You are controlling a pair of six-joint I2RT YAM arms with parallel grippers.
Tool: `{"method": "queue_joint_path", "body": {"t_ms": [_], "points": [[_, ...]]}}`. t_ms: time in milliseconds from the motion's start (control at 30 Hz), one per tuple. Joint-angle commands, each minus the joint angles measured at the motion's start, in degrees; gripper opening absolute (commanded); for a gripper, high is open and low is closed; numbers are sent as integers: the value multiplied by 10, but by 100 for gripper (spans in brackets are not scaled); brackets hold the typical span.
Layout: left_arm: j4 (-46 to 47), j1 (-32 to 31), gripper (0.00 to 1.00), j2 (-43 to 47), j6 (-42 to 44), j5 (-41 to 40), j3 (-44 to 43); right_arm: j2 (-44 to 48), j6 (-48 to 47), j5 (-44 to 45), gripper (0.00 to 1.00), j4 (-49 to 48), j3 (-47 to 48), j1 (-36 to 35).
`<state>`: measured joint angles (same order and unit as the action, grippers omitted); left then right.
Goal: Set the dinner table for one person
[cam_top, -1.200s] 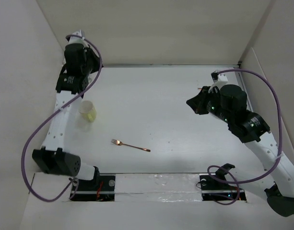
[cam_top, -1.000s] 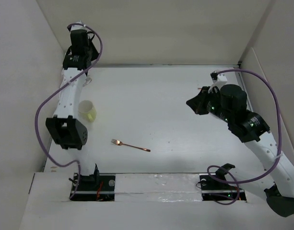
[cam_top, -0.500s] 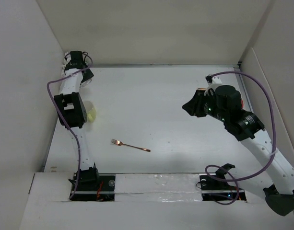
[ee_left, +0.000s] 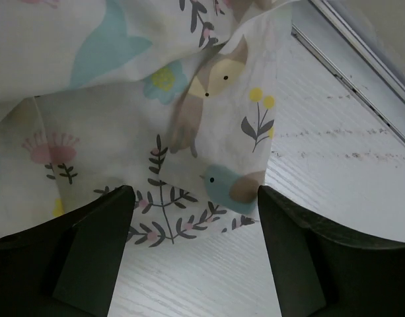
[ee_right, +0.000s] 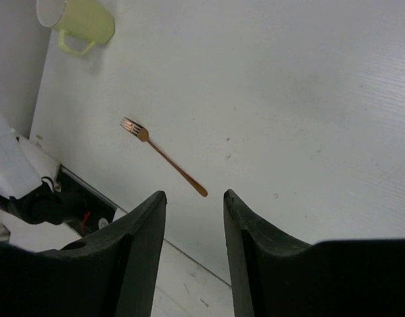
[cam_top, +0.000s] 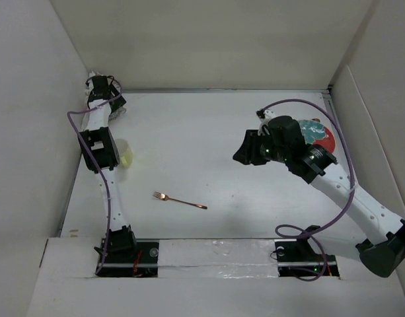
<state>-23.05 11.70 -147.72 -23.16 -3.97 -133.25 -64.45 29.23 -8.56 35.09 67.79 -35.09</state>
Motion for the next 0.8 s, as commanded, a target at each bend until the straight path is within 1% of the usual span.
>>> {"method": "queue_joint_path", "body": {"t_ms": [0, 33, 67, 100, 133, 200, 233, 300, 333, 400, 433, 533, 600, 633, 700, 733, 767], "points": [[17, 2, 73, -28, -11, 36, -39, -34, 17, -20, 45, -37, 34, -38], [20, 2, 72, -38, -12, 36, -39, -45, 18, -18, 45, -39, 42, -54], [20, 2, 72, -38, -12, 36, -39, -45, 18, -18, 45, -39, 42, -54], [20, 2, 70, -42, -12, 61, -43, -51, 17, -12, 45, -40, 45, -61], [20, 2, 62, -50, -12, 66, -43, -55, 18, -7, 44, -42, 48, -73], [21, 2, 53, -57, -10, 84, -46, -66, 17, 7, 43, -42, 59, -79], [20, 2, 37, -60, -9, 87, -48, -67, 17, 10, 43, -42, 63, -84], [20, 2, 25, -55, -1, 95, -49, -72, 16, 15, 42, -45, 74, -84], [18, 2, 15, -48, 2, 96, -50, -72, 14, 16, 41, -48, 77, -84], [20, -5, 3, -34, 17, 86, -45, -73, 14, 18, 40, -56, 81, -84], [20, -13, 0, -16, 21, 87, -41, -73, 14, 18, 40, -60, 81, -84], [27, -42, 0, 22, 31, 115, -31, -73, 13, 17, 40, -77, 76, -84], [38, -65, 0, 41, 31, 148, -32, -75, 12, 17, 39, -89, 74, -84], [39, -94, 0, 58, 34, 156, -36, -75, 10, 18, 39, -92, 72, -84], [48, -127, 0, 75, 41, 165, -41, -74, 8, 29, 39, -100, 69, -84], [55, -160, 0, 94, 41, 169, -38, -72, 7, 38, 39, -98, 69, -84], [69, -191, 0, 122, 37, 185, -15, -67, 6, 62, 38, -90, 71, -84]]}}
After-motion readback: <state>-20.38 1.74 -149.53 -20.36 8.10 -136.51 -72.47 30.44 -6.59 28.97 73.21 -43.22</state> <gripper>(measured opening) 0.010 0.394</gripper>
